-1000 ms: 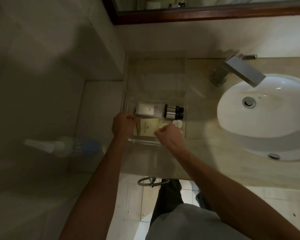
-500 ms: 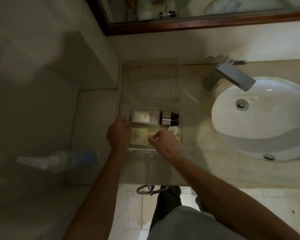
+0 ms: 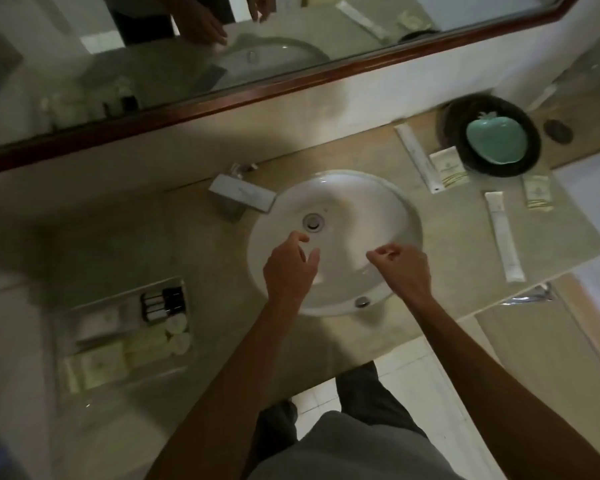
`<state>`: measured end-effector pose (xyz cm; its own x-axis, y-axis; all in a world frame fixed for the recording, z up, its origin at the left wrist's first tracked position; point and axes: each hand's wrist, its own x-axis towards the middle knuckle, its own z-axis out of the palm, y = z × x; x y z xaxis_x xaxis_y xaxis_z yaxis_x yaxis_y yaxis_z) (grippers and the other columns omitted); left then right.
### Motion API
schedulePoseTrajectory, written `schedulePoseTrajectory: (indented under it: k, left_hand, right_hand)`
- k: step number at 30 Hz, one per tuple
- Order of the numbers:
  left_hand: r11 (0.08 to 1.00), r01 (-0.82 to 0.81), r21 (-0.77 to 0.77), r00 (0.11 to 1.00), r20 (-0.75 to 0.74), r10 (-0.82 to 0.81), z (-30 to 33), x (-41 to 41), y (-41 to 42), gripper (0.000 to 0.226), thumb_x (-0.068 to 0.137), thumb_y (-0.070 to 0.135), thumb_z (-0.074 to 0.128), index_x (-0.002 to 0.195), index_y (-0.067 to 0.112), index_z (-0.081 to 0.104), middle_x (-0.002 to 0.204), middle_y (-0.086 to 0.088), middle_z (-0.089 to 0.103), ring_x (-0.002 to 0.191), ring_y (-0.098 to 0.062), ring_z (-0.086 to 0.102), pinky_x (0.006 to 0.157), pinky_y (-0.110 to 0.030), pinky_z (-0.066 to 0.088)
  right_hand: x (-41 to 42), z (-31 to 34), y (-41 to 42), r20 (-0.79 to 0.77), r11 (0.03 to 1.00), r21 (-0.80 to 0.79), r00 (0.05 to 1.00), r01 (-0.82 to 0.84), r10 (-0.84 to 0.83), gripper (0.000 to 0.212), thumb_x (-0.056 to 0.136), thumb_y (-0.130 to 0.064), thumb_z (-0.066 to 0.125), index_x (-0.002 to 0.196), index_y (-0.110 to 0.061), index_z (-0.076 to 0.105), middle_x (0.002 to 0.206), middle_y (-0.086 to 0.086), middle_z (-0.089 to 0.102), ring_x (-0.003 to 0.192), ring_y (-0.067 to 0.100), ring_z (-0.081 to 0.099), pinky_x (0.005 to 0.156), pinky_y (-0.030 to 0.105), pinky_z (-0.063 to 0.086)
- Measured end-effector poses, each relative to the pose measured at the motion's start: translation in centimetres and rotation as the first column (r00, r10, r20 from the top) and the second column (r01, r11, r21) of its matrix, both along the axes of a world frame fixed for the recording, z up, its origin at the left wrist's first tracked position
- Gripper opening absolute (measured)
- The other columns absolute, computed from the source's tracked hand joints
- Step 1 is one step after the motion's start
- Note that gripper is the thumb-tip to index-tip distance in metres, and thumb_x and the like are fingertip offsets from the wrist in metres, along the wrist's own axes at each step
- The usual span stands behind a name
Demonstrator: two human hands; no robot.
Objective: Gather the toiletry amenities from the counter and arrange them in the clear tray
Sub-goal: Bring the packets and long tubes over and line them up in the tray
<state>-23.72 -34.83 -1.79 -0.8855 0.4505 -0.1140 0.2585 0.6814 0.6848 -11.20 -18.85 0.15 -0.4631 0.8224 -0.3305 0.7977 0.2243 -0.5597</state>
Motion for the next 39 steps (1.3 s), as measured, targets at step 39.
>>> schedulePoseTrajectory:
  k: [39]
  left_hand:
    - [0.865, 0.404, -0.297, 0.914, 0.164, -0.371, -7.7, -5.5, 45.8, 0.018, 0.094, 0.032, 0.058, 0.098, 0.02, 0.07, 0.091, 0.001, 0.072, 0.078, -0.015, 0.069, 0.075, -0.037, 0.06]
  right_hand:
    - [0.1, -9.9, 34.4, -0.062, 0.745, -0.533, 0.86, 0.4, -0.506, 0.024, 0.088, -0.034, 0.071, 0.08, -0.012, 0.075, 0.063, 0.005, 0.067, 0.046, 0.011, 0.053, 0.045, 0.023, 0.042]
